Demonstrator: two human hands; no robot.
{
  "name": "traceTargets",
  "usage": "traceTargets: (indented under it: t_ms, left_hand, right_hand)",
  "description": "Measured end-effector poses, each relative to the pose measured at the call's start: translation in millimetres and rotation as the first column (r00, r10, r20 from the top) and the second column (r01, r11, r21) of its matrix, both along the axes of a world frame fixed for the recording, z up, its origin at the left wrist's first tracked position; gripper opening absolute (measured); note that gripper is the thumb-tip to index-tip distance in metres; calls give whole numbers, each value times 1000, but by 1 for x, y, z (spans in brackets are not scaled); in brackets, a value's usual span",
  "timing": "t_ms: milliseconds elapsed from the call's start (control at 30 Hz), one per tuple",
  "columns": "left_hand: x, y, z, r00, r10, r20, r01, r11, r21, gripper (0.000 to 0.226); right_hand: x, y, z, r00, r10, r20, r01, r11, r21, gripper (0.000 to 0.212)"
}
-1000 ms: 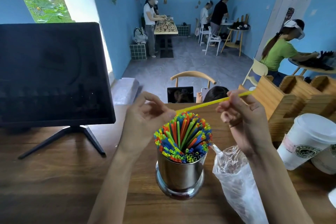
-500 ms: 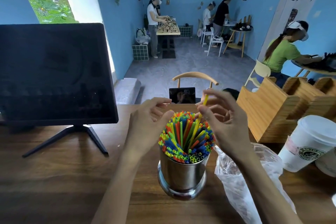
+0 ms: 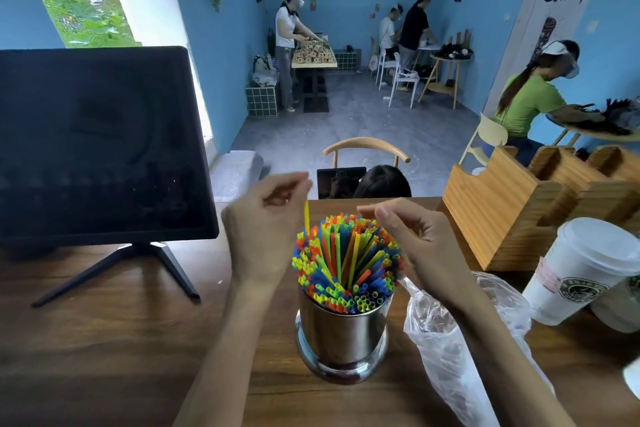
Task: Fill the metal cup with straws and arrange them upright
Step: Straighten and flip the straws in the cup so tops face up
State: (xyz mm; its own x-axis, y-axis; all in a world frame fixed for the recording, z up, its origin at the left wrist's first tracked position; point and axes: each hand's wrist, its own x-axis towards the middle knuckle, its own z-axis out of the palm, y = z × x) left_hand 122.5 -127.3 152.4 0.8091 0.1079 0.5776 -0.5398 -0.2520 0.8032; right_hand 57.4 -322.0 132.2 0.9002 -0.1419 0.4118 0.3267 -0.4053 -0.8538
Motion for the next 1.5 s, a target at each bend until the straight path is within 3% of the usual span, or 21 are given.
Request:
traceTargets:
  t_ms: [100, 200, 267, 400, 600, 667, 733, 867, 1033, 1133, 1233, 1300, 1400, 1500]
  left_hand:
    - [-11, 2, 25, 975, 63, 212, 3, 955, -296, 15]
    - [-23, 3, 43, 945, 79, 318, 86, 877, -472, 12]
    - [-29, 2, 45, 950, 37, 311, 139, 840, -524, 10]
    - [-31, -2, 24, 983, -42, 180, 128, 860, -494, 8]
    - [-32, 1, 21, 997, 13, 71, 38, 743, -668, 13]
    - [-32, 1, 26, 998, 19, 67, 33, 715, -699, 14]
    - [-32, 1, 26, 998, 6, 62, 39, 721, -692, 13]
    - [-22, 5, 12, 999, -38, 37, 53, 786, -615, 7]
    - [-17, 3, -7, 989, -145, -31, 107, 845, -523, 10]
    - [-14, 8, -15, 948, -310, -76, 279, 919, -280, 11]
    - [-12, 13, -18, 894, -413, -171, 436, 891, 125, 22]
    - [-15, 12, -17, 896, -381, -230, 437, 851, 293, 24]
    - [-18, 10, -14, 909, -297, -294, 406, 793, 454, 21]
    - [-17, 11, -14, 921, -285, -265, 380, 804, 457, 14]
  right_hand:
    - [5, 1, 1, 998, -45, -42, 45, 999, -5, 29]
    - [9, 5, 2, 995, -16, -103, 11, 999, -45, 38]
    - [9, 10, 5, 993, 42, -110, -40, 999, 16, 40]
    - [9, 10, 17, 984, 167, -56, -142, 940, 310, 33]
    - [8, 2, 19, 956, 192, -222, -208, 977, -52, 42]
    - [9, 5, 18, 970, 154, -190, -170, 983, -70, 38]
    - [10, 6, 18, 982, 137, -128, -136, 991, 19, 29]
    - [7, -12, 23, 977, 207, -46, -181, 928, 326, 26]
    - [4, -25, 31, 946, 306, 110, -308, 734, 606, 41]
    - [4, -25, 40, 965, 192, 176, -259, 648, 716, 24]
    - [5, -22, 47, 974, 37, 225, -185, 703, 687, 22]
    - [5, -17, 49, 964, -27, 264, -140, 793, 593, 20]
    - [6, -10, 45, 920, -128, 370, -30, 919, 393, 36]
    - [5, 6, 34, 890, -124, 439, 23, 973, 229, 38]
